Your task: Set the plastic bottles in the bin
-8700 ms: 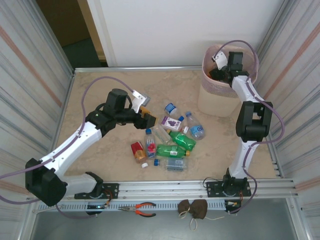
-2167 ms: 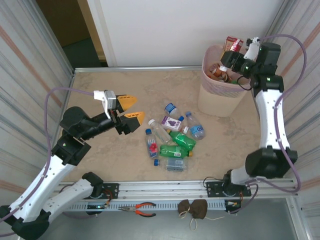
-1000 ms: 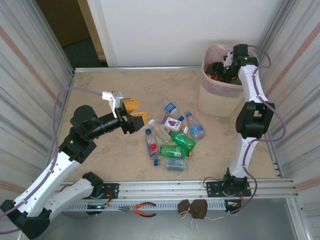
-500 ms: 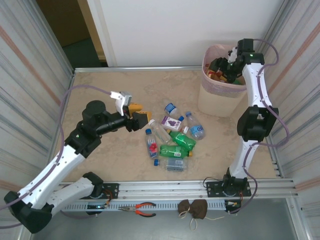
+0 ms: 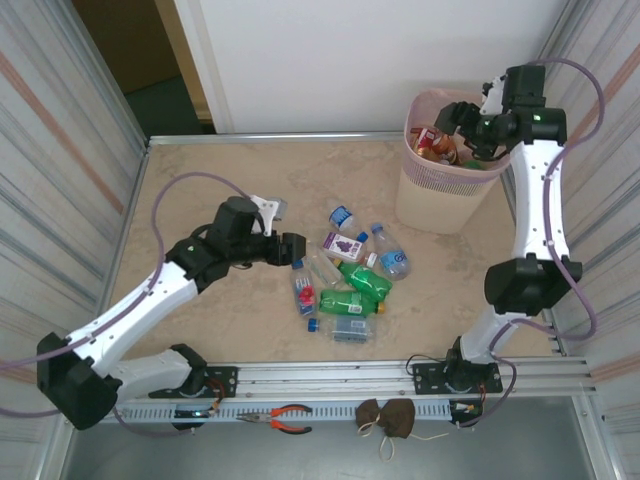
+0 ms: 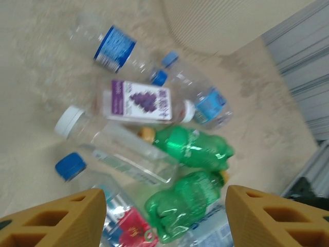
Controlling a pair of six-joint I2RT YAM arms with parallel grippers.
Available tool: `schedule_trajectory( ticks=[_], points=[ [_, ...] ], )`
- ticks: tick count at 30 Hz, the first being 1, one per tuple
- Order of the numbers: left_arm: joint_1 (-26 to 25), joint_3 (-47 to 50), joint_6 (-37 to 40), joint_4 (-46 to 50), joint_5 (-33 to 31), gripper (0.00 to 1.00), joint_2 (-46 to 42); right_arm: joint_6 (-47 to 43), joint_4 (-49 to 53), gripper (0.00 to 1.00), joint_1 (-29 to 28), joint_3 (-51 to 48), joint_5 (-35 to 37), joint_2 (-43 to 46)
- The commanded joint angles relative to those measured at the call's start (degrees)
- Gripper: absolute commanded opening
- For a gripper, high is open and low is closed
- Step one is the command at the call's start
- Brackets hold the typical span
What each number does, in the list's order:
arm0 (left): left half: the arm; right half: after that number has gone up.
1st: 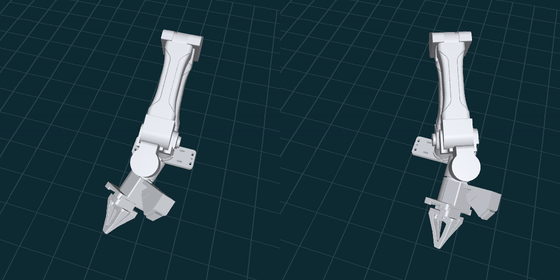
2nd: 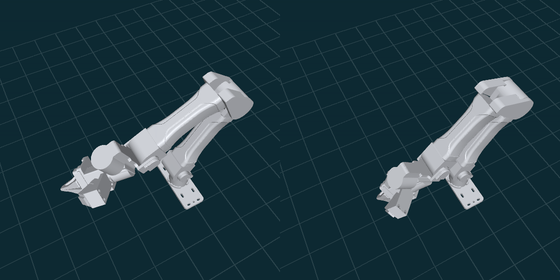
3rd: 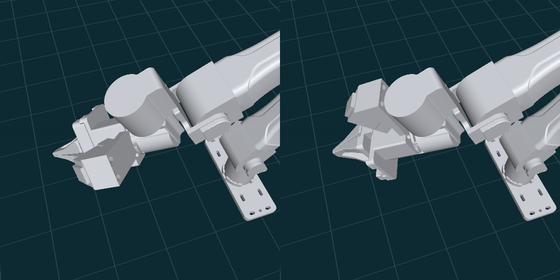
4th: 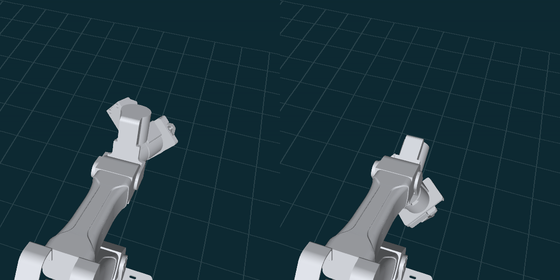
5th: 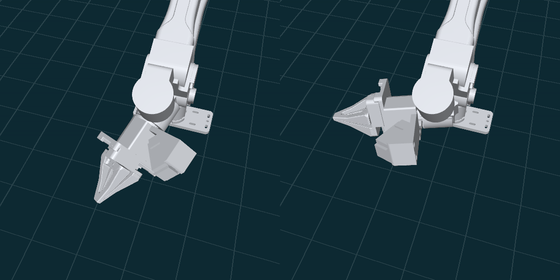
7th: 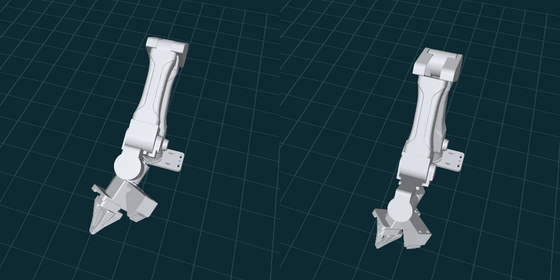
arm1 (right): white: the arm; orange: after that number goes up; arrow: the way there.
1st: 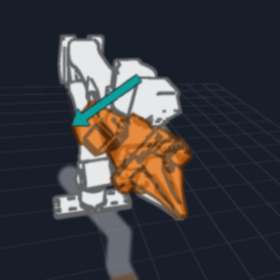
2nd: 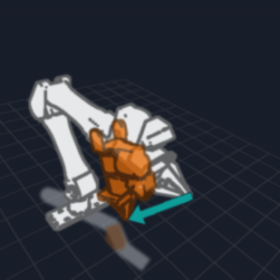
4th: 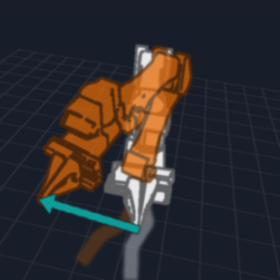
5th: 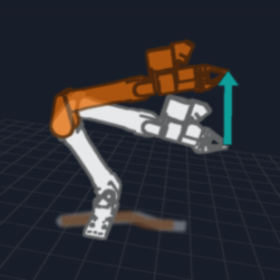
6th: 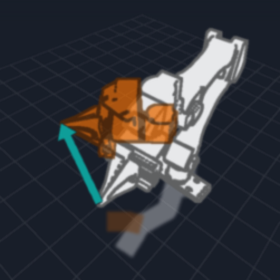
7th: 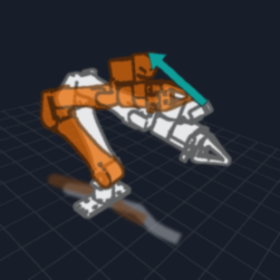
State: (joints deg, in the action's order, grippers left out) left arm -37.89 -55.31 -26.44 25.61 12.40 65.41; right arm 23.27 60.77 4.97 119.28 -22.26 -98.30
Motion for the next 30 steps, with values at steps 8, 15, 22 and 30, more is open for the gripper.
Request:
schedule_trajectory(
  ticks=[8,15,22,30],
  points=[
    [-2.90,-1.54,-10.49,9.37,-7.25,0.63,10.53,-0.43,-4.98,0.78,2.54,-14.87,-0.33,12.65],
    [-5.00,-3.86,-16.35,10.52,-7.52,0.66,18.67,-0.41,-6.22,0.78,3.71,-19.42,-1.35,15.46],
    [-6.31,-6.83,-18.82,12.95,-7.56,0.67,25.22,-0.59,-7.02,0.78,4.61,-21.57,-1.94,16.93],
    [-6.93,-7.47,-19.02,14.73,-7.23,0.69,29.83,-1.04,-7.42,0.78,5.08,-22.61,-2.57,17.23]
  ],
)
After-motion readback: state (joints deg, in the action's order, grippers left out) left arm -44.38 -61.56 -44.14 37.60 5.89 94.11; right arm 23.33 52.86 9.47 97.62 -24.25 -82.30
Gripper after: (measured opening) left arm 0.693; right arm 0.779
